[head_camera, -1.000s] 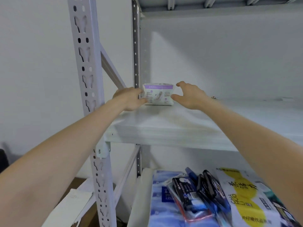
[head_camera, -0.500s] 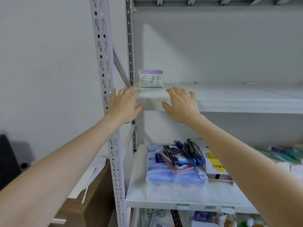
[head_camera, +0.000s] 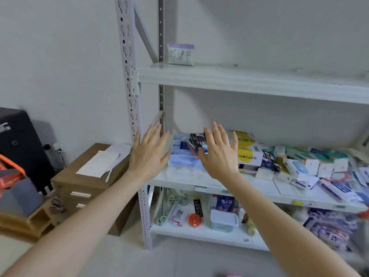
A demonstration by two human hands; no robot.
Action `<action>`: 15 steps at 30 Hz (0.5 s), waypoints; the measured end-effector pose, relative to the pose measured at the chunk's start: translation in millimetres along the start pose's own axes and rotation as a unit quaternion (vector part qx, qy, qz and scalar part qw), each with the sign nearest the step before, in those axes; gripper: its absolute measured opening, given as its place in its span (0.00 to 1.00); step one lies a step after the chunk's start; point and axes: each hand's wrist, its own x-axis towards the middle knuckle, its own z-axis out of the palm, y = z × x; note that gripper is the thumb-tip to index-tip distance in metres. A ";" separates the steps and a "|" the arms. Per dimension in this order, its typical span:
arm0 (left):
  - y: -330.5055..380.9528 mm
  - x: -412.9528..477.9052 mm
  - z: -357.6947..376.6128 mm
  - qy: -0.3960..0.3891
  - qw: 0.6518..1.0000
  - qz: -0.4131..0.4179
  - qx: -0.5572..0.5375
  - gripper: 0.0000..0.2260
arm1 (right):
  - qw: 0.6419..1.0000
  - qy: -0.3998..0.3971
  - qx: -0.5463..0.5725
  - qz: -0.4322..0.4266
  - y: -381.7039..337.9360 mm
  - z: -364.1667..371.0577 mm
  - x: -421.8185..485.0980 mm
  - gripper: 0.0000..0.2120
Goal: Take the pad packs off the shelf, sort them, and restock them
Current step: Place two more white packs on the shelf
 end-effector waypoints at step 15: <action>153.1 -241.3 97.9 -0.221 0.968 0.084 -0.088 0.30 | 0.965 -0.225 -0.005 0.137 44.3 75.3 -321.6 0.32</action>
